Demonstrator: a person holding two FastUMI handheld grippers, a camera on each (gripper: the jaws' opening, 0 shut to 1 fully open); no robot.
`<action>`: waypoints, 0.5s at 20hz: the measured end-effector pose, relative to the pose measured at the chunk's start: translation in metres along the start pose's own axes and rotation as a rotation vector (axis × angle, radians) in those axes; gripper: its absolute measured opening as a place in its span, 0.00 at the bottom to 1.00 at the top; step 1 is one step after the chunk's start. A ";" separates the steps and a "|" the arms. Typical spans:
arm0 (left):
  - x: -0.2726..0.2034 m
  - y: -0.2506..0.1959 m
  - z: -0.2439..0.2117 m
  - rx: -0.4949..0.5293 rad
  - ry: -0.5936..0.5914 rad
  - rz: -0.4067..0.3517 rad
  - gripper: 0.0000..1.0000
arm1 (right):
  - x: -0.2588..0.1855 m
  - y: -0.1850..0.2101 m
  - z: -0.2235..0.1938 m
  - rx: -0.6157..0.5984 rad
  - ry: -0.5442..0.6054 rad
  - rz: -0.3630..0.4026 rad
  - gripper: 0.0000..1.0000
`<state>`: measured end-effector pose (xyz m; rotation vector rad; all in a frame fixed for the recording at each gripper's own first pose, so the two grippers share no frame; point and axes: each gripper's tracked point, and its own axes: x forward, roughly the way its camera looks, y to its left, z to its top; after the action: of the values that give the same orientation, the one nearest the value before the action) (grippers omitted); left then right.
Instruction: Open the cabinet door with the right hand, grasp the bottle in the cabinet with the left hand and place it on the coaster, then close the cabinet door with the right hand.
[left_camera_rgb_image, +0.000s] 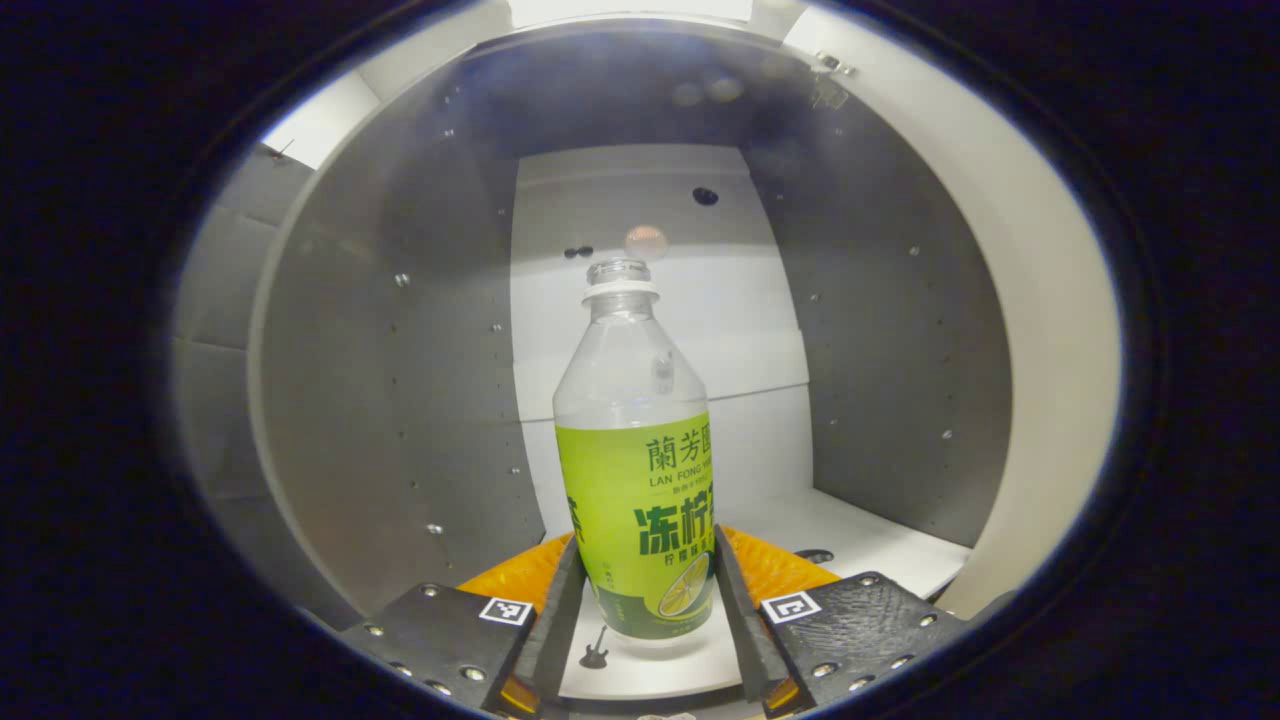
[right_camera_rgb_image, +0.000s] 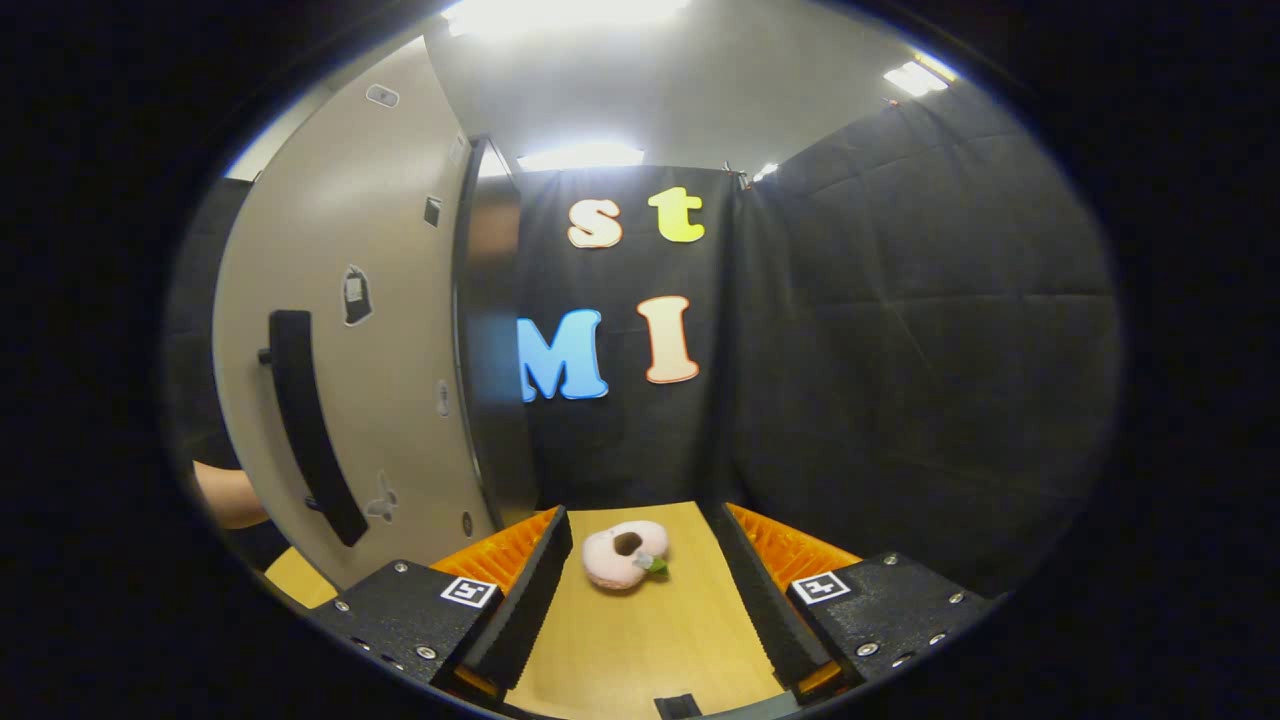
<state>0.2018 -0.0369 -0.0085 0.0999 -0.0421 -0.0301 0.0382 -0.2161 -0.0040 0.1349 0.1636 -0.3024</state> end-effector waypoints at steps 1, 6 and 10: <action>-0.012 0.002 0.007 0.000 -0.015 -0.001 0.70 | 0.003 -0.008 0.004 0.004 -0.016 -0.044 0.89; -0.091 0.013 0.045 -0.011 -0.090 -0.019 0.73 | 0.017 -0.016 0.011 -0.008 -0.065 -0.178 0.91; -0.151 0.023 0.057 0.028 -0.120 -0.027 0.63 | 0.020 0.008 -0.009 0.025 -0.034 -0.147 0.94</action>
<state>0.0491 -0.0151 0.0439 0.1263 -0.1610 -0.0625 0.0586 -0.2129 -0.0153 0.1426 0.1363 -0.4533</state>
